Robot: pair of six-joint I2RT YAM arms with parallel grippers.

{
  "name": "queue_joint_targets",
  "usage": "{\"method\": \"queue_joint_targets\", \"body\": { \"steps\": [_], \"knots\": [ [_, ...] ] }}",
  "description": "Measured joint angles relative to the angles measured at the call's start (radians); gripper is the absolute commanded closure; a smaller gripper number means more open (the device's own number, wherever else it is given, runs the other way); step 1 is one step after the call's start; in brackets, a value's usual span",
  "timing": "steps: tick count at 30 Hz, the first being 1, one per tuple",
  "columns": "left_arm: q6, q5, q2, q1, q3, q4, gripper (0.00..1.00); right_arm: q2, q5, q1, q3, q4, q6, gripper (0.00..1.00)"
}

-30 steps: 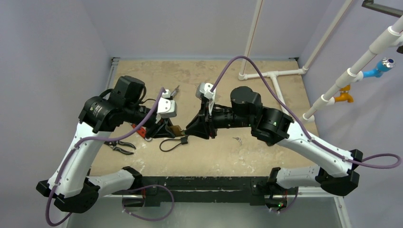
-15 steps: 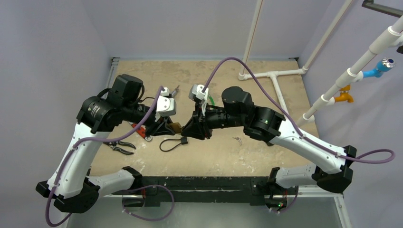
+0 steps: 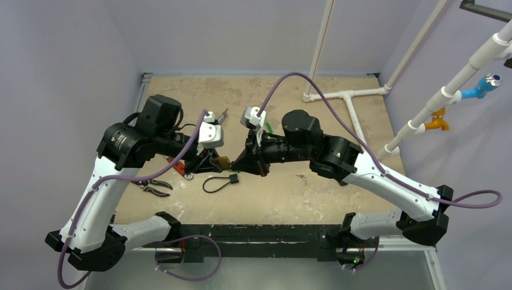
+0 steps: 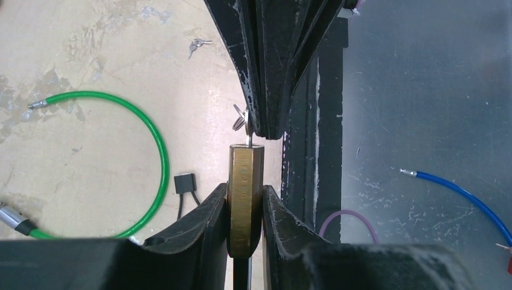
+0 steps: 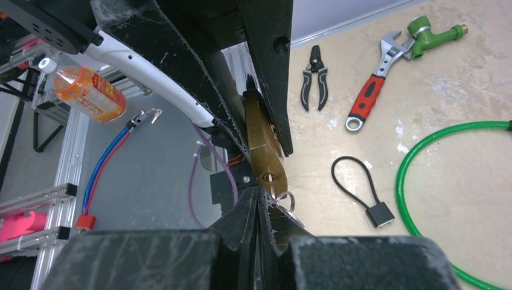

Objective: Unlock with the key
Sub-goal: Unlock the lock.

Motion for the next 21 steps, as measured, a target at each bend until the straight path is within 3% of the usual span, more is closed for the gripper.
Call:
{"method": "queue_joint_targets", "body": {
  "steps": [3,6,11,17,21],
  "knots": [
    [0.0,0.0,0.0,0.0,0.0,0.0,1.0,-0.012,0.005,-0.001,0.0,-0.005,0.002,0.65],
    [0.004,-0.009,0.0,0.0,0.0,0.003,1.0,-0.028,0.002,0.0,0.001,-0.019,0.0,0.53],
    [0.01,-0.008,-0.002,0.0,0.001,-0.006,1.0,-0.048,0.018,-0.014,0.023,-0.041,-0.01,0.54],
    [0.01,0.011,-0.014,-0.001,0.014,-0.016,1.0,-0.047,0.033,-0.046,0.027,-0.04,-0.009,0.63],
    [0.009,0.015,-0.018,-0.001,0.023,-0.019,1.0,-0.045,0.026,-0.046,0.027,-0.033,-0.005,0.6]
  ]
}}
